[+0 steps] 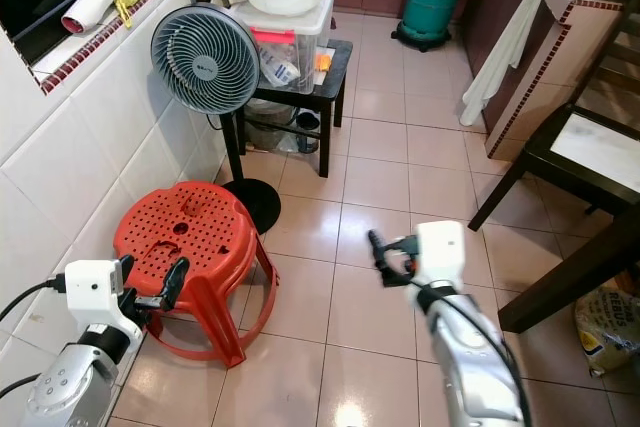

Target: Setting the table

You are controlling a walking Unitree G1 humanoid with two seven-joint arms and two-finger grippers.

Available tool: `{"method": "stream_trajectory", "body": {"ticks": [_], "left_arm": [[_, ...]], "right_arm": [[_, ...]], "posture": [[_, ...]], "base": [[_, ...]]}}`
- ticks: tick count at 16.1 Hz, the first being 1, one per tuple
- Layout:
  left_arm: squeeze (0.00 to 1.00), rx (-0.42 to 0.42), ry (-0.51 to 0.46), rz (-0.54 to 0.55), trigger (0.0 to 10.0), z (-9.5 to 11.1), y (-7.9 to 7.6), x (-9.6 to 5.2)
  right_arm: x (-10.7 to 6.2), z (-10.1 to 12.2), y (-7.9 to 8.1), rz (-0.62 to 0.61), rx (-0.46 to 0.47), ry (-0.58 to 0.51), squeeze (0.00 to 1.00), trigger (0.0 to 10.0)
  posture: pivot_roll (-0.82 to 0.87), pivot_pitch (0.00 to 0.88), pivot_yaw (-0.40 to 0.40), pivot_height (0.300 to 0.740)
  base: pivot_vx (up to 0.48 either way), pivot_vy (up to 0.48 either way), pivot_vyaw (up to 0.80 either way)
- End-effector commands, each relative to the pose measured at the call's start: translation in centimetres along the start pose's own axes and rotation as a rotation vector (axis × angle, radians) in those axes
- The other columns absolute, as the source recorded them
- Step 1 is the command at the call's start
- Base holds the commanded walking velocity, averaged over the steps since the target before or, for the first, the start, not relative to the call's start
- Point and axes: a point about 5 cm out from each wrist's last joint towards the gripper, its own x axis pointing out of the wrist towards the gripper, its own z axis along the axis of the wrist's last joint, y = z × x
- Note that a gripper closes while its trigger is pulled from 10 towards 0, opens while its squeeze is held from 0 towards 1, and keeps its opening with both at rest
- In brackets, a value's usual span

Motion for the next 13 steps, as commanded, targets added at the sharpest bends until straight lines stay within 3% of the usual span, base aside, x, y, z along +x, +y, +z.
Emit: {"method": "stream_trajectory", "body": {"ticks": [1,3,9,11,13], "left_arm": [[0.0,0.001,0.017,0.007,10.0,-0.3,0.2,-0.1],[0.0,0.007,0.025,0.0,10.0,-0.6,-0.2,0.0],[0.0,0.038,-0.029,-0.019,10.0,0.7,-0.9,1.5],[0.0,0.049,-0.037,-0.02,10.0,1.1,-0.4,1.8],[0.0,0.036,-0.034,-0.013,10.0,1.3,0.1,2.0]], "right_arm": [[-0.2,0.0,-0.4,-0.02,0.003,-0.006,0.0,10.0],[-0.4,0.3,-0.5,-0.001,-0.034,-0.023,0.0,10.0],[-0.6,1.2,1.1,0.012,-0.01,-0.069,0.0,10.0],[-0.5,1.2,1.1,-0.01,0.016,-0.055,0.0,10.0],[-0.5,0.9,1.4,-0.008,0.026,-0.045,0.0,10.0]], "posture": [[-0.13,0.083,-0.023,0.74],[-0.13,0.096,-0.027,0.74],[-0.13,0.11,-0.032,0.74],[-0.13,0.118,-0.026,0.74],[-0.13,0.128,-0.016,0.74]], "base": [[0.0,0.0,0.0],[0.0,0.0,0.0],[0.0,0.0,0.0],[0.0,0.0,-0.8],[0.0,0.0,0.0]]}}
